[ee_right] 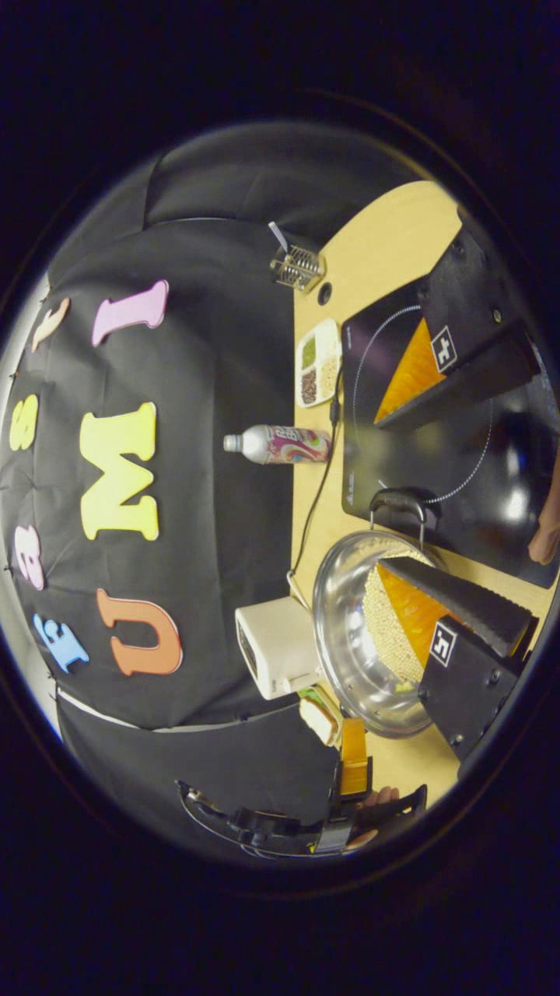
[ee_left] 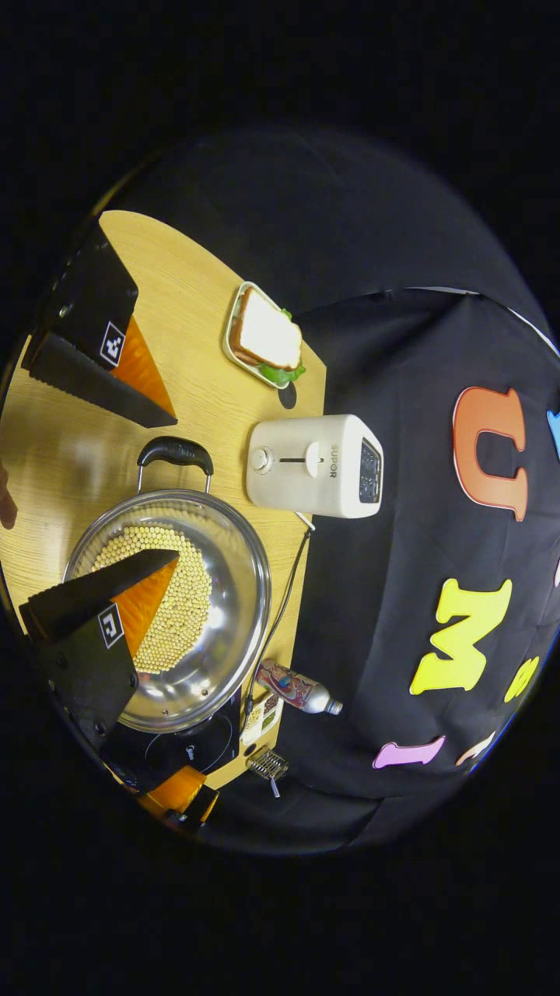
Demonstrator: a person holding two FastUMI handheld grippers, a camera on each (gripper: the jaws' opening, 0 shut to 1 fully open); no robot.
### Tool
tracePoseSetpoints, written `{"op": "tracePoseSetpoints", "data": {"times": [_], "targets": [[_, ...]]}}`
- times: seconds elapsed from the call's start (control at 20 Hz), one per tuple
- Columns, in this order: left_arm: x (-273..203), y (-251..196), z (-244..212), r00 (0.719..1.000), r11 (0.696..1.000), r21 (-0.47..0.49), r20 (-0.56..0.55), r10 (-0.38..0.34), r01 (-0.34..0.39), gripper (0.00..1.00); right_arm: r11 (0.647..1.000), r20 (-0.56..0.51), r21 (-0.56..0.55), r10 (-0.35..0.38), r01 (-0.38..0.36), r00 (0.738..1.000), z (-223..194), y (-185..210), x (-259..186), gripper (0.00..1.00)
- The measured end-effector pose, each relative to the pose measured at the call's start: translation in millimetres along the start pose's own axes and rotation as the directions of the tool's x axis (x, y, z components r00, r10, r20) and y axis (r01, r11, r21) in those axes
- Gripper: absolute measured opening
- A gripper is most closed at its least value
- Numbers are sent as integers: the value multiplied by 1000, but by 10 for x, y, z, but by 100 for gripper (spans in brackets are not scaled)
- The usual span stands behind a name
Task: First push the handle of the pot to place it horizontally, then grasp the pot with both hands and set it on the induction cooktop.
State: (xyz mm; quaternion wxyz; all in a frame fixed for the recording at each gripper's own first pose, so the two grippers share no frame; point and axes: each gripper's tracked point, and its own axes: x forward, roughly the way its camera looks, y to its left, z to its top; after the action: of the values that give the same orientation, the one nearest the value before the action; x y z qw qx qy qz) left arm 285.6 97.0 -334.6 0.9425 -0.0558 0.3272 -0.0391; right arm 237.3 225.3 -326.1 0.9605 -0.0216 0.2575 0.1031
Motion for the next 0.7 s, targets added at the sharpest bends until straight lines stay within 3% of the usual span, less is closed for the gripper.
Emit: {"op": "tracePoseSetpoints", "data": {"times": [0.25,0.3,0.4,0.5,0.55,0.6,0.65,0.7], "targets": [[293,85,-24,1000,998,55,-26,-4,5,91,999,-89,24,38,-36,995,-133,214,395,100],[328,102,-17,1000,997,72,-31,1,2,81,1000,-106,16,29,-27,994,-157,213,446,100],[380,97,-36,999,996,91,-52,-3,8,73,1000,-137,6,12,-12,991,-210,231,535,95],[430,99,-43,998,995,102,-61,-8,14,73,1000,-156,20,26,-23,987,-231,273,610,96],[462,116,-71,997,994,107,-74,-3,11,73,999,-174,28,30,-25,984,-274,260,645,91],[511,162,-110,996,994,112,-90,18,-8,87,999,-207,42,33,-24,978,-344,230,679,96],[511,165,-101,995,994,109,-95,17,-6,72,998,-180,56,43,-33,983,-278,249,686,92],[544,146,-98,996,994,109,-85,18,-8,65,999,-215,40,39,-31,976,-318,206,725,87]]}}
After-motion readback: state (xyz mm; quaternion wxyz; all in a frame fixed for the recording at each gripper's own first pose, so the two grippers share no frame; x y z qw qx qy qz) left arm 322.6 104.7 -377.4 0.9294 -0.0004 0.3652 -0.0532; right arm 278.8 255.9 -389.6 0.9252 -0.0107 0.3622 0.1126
